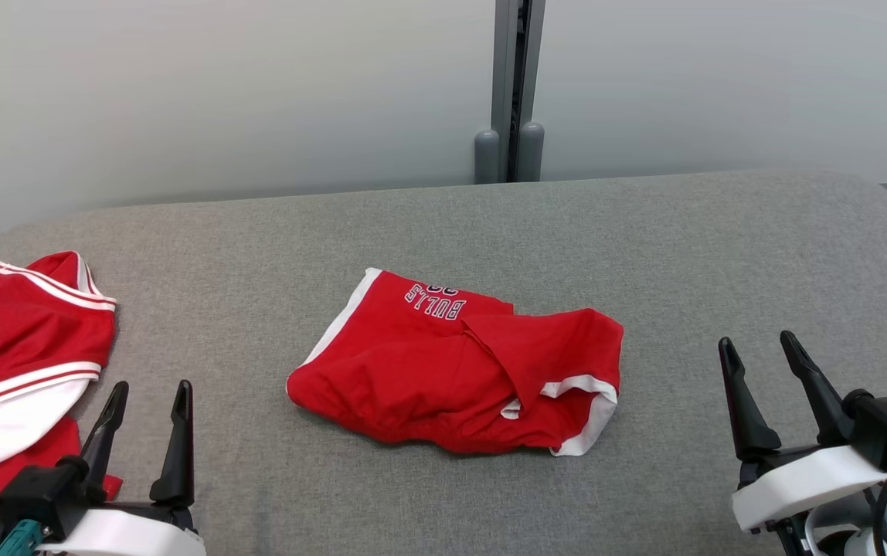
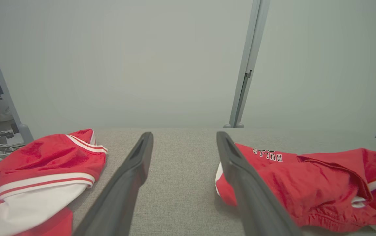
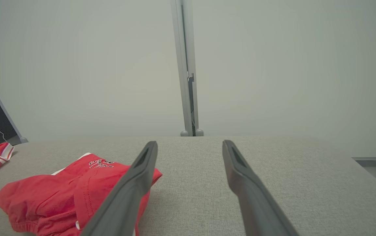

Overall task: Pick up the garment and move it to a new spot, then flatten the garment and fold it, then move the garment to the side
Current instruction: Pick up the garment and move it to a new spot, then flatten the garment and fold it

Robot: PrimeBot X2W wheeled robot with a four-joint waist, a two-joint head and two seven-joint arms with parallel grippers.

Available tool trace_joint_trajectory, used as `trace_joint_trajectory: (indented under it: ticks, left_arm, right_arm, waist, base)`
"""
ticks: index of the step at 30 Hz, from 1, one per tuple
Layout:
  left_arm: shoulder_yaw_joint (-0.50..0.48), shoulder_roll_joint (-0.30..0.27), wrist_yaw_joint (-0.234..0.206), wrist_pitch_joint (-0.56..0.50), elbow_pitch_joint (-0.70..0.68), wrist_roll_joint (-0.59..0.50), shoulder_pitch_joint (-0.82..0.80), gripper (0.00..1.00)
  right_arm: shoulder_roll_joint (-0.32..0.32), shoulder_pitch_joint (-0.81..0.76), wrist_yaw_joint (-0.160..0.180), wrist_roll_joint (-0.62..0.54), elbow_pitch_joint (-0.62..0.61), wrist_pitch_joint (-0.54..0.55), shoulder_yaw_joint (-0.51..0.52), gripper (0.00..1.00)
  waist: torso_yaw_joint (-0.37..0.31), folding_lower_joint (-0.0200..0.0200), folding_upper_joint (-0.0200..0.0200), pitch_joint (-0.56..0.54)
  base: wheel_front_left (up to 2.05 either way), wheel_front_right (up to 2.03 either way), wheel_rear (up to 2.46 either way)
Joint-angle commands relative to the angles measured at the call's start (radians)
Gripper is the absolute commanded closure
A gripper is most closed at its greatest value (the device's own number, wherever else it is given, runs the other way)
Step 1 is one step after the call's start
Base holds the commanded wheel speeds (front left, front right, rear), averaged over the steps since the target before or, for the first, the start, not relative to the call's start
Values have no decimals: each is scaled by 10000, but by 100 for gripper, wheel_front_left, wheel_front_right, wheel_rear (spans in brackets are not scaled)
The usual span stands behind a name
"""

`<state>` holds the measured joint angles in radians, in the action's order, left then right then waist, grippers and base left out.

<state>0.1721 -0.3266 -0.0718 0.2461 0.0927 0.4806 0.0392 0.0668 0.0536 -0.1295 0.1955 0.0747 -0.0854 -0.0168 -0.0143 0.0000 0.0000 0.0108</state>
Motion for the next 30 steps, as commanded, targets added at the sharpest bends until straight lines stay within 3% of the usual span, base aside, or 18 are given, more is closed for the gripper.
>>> trace_joint_trajectory:
  ticks: [1,30]
  left_arm:
    - [-8,-39,-80,-57,-96,-82,69,0]
    - [153,-52,-442,-358,-462,105,152,0]
  right_arm:
    - [65,-78,-23,64,-57,42,9,0]
    - [-73,7,-23,-37,-151,198,-1,0]
  waist:
    - [4,0,0,-28]
    - [78,0,0,210]
  base:
    - [0,0,0]
    - [0,0,0]
